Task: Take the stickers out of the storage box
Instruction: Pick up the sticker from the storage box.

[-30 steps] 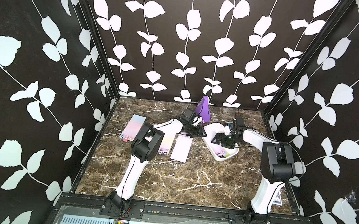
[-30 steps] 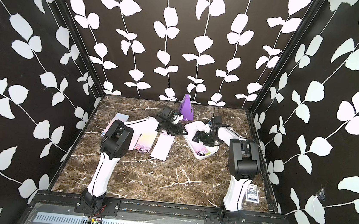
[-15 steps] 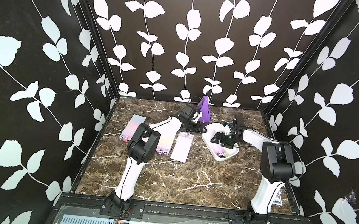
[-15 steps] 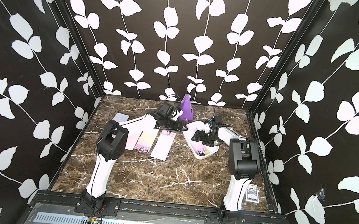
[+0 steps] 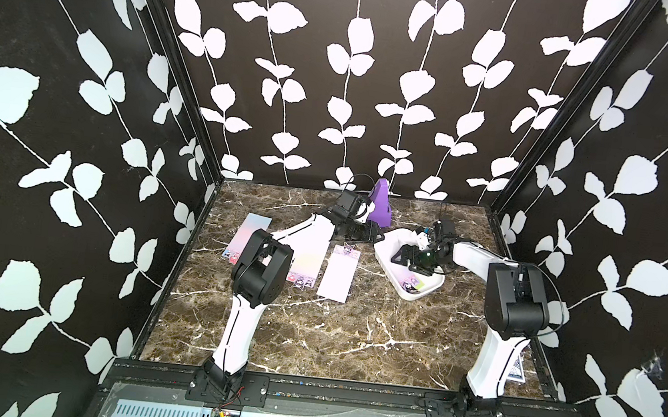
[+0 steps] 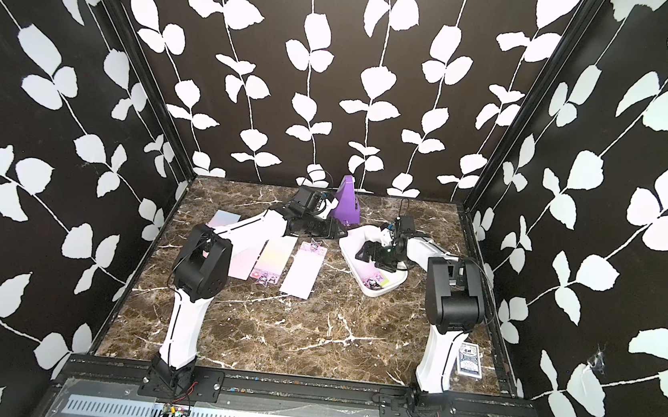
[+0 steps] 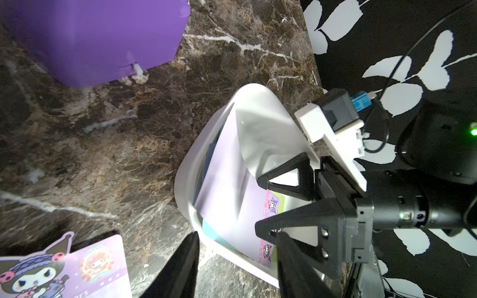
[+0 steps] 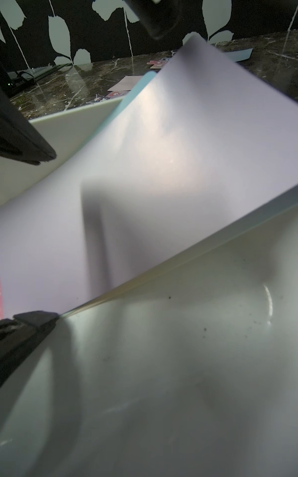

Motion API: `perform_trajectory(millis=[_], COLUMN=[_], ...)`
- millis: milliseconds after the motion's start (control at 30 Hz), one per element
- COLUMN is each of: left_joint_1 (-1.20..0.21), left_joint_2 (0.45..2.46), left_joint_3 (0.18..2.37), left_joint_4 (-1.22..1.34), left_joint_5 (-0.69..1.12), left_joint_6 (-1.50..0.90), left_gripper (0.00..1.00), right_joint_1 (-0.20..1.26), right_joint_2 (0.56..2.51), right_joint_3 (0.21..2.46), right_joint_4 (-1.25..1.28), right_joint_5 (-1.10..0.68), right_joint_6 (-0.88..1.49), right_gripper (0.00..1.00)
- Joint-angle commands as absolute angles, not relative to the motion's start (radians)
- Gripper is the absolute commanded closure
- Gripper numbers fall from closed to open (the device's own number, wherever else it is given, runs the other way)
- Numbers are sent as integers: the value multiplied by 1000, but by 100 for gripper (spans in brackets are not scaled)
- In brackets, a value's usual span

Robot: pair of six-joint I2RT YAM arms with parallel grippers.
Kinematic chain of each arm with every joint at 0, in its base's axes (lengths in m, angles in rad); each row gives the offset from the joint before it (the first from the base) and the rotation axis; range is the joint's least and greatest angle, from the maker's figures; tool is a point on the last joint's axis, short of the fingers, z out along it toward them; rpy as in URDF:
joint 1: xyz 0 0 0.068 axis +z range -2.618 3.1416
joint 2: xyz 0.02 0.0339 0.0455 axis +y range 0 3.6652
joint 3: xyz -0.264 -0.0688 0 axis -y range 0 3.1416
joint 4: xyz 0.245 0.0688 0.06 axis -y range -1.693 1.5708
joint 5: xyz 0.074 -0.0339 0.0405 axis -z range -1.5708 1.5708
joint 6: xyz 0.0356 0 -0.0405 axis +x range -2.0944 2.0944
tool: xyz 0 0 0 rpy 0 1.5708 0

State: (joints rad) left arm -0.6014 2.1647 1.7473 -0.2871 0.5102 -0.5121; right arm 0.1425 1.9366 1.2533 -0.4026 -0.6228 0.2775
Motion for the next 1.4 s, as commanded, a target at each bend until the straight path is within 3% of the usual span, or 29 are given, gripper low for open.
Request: perform_trajectory(millis=[0, 633, 667, 700, 1367], left_joint_1=[-597, -596, -596, -594, -581], left_joint_2=[2180, 2232, 2232, 2232, 2181], left_joint_3=[1799, 1848, 1849, 1848, 1798], left_joint_4=[-315, -333, -339, -341, -325], left_joint_5=[498, 481, 478, 476, 438], left_joint_6=[-495, -488, -483, -482, -476], left_gripper=[51, 52, 52, 52, 52], right_joint_1=[139, 135, 135, 134, 135], right_joint_2=[1979, 1990, 1990, 1990, 1995], right_joint_3=[1234, 1239, 1239, 1239, 1238], right_joint_4=[-406, -410, -411, -410, -409], right_joint_5=[-611, -617, -617, -617, -620], right_joint_6=[276, 272, 271, 273, 275], right_gripper=[9, 8, 1, 1, 1])
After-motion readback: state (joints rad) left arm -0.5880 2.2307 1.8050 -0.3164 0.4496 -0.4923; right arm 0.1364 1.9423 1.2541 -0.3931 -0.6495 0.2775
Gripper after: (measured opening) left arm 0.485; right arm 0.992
